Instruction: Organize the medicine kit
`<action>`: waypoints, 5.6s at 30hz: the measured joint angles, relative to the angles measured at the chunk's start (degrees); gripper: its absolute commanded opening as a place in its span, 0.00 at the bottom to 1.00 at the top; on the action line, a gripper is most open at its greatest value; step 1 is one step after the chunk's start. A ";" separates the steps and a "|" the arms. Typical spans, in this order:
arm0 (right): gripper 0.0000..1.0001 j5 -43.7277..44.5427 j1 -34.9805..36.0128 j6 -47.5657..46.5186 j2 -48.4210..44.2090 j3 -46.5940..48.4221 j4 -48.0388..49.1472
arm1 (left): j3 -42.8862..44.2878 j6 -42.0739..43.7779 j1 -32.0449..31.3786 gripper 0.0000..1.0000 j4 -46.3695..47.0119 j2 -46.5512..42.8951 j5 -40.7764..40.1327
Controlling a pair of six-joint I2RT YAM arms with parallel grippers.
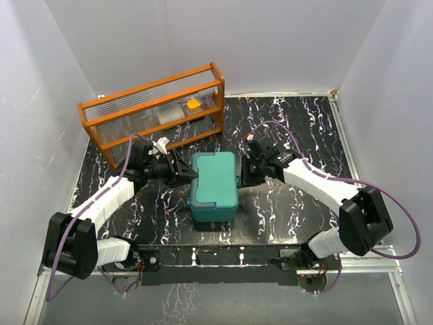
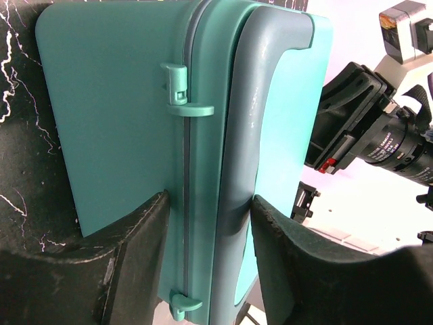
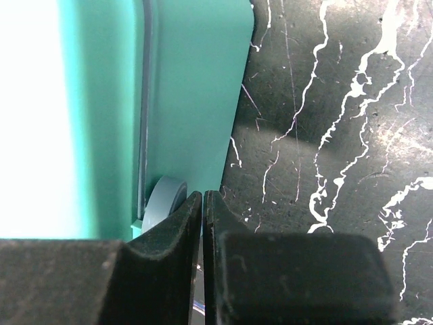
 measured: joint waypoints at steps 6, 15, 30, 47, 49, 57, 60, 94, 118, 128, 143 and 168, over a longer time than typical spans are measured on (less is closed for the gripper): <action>0.25 6.38 0.44 3.48 -1.57 -0.55 -1.07 | 0.02 0.02 -0.07 0.49 -0.07 -0.02 -0.26; 0.72 10.64 -6.05 11.50 -17.53 -6.95 1.88 | 0.02 0.04 -0.31 0.49 -0.20 -0.02 -0.74; 0.75 -8.94 -5.99 17.05 -14.36 -14.12 18.23 | 0.02 0.02 -0.39 0.49 -0.22 -0.22 -1.18; 0.33 -5.40 -2.47 13.79 -7.58 -1.66 3.58 | -1.90 -0.98 -0.39 0.49 2.89 -1.20 -1.38; 0.30 -3.48 -1.46 13.62 -6.78 0.24 1.22 | -2.27 -1.20 -0.35 0.49 3.54 -1.31 -1.38; 0.22 3.08 2.08 13.99 -5.90 3.74 -2.69 | -2.78 -1.31 -0.22 0.49 4.63 -1.33 -1.31; 0.28 3.89 2.38 14.12 -5.95 3.96 -2.99 | -2.82 -1.29 -0.22 0.49 4.70 -1.33 -1.31; 0.18 11.58 -3.43 2.34 1.99 3.85 -9.03 | -1.97 0.09 -0.33 0.56 2.51 -1.16 -1.73; 0.16 6.88 2.43 -1.60 3.98 6.32 -8.44 | -1.99 0.02 -0.35 0.53 3.34 -0.79 -1.07; 0.15 5.31 2.56 -1.84 1.16 0.87 -0.35 | -2.34 -0.39 -0.15 0.53 4.31 -0.79 -0.85; 0.20 14.34 3.76 1.14 -4.76 -2.54 1.73 | 0.22 1.88 -0.55 0.55 -0.57 -0.79 -3.06; 0.13 13.51 6.97 1.03 -0.11 6.16 -9.09 | 3.13 5.42 -0.90 0.52 -6.21 -0.66 -4.92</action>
